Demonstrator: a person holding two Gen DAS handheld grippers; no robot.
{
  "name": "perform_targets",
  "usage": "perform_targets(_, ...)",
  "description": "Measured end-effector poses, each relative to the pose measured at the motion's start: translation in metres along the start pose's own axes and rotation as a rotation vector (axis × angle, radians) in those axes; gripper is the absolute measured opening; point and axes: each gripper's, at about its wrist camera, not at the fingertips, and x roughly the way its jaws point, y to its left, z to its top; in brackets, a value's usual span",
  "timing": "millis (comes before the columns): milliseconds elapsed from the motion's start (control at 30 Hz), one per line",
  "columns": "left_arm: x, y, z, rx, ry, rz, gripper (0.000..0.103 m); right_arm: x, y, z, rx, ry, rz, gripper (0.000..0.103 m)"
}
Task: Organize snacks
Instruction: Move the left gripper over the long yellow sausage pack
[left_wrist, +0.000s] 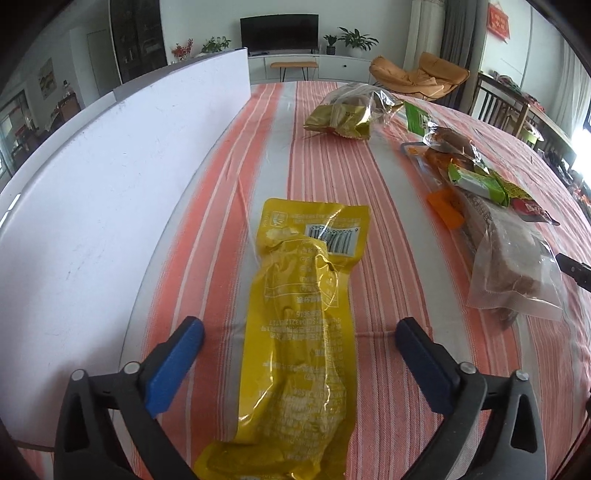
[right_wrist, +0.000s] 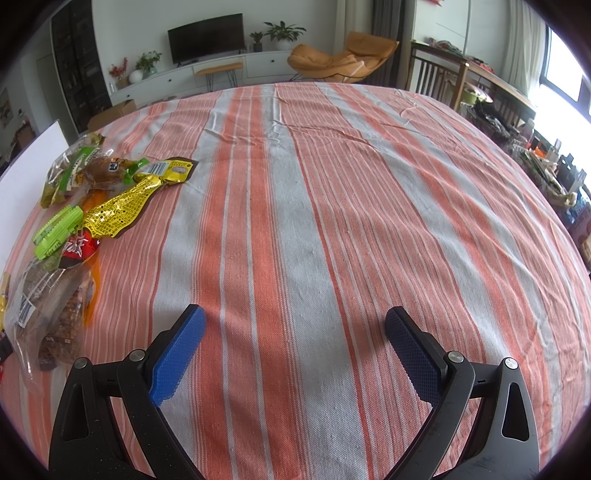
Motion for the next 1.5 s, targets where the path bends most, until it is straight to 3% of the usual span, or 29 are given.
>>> perform_targets(1500,0.0007,0.0002,0.0003,-0.002,-0.002,-0.001,0.103,0.0025,-0.0014,0.0017,-0.023,0.008,0.019,0.099)
